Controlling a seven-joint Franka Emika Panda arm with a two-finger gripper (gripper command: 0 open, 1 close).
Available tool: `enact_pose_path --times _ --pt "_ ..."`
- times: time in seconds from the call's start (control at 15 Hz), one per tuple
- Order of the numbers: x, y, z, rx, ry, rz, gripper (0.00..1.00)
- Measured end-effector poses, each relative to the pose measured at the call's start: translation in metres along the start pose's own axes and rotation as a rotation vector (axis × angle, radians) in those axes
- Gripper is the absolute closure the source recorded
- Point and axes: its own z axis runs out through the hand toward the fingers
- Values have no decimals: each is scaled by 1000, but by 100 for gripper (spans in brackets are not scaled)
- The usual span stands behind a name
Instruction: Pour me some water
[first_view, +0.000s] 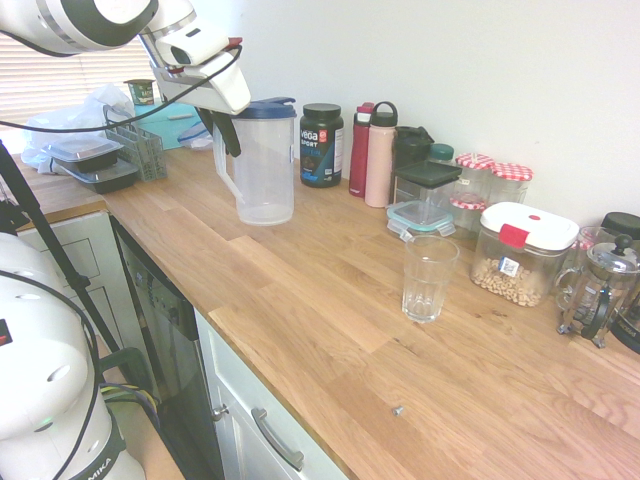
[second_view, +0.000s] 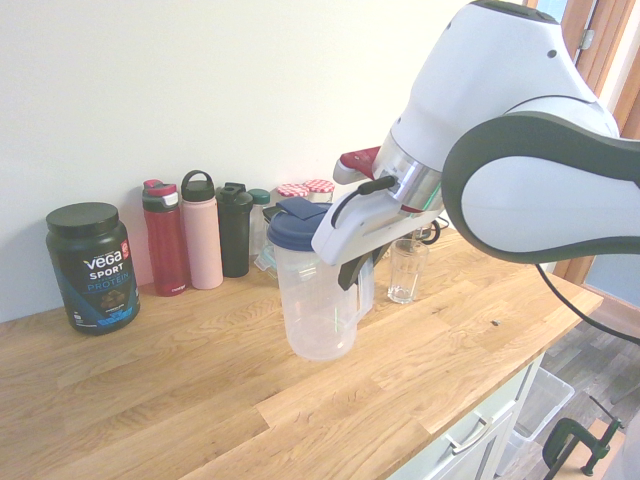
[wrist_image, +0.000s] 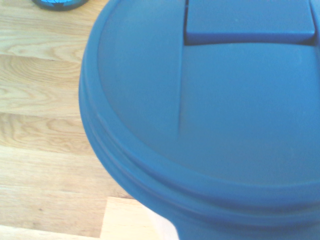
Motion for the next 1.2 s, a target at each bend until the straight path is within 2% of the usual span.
enact_pose_path --times 0.4,0.87,1.2 --pt "9 -32 43 77 -18 -2 100" --pt "18 -69 111 0 16 75 100" --pt "13 -80 132 0 27 144 100"
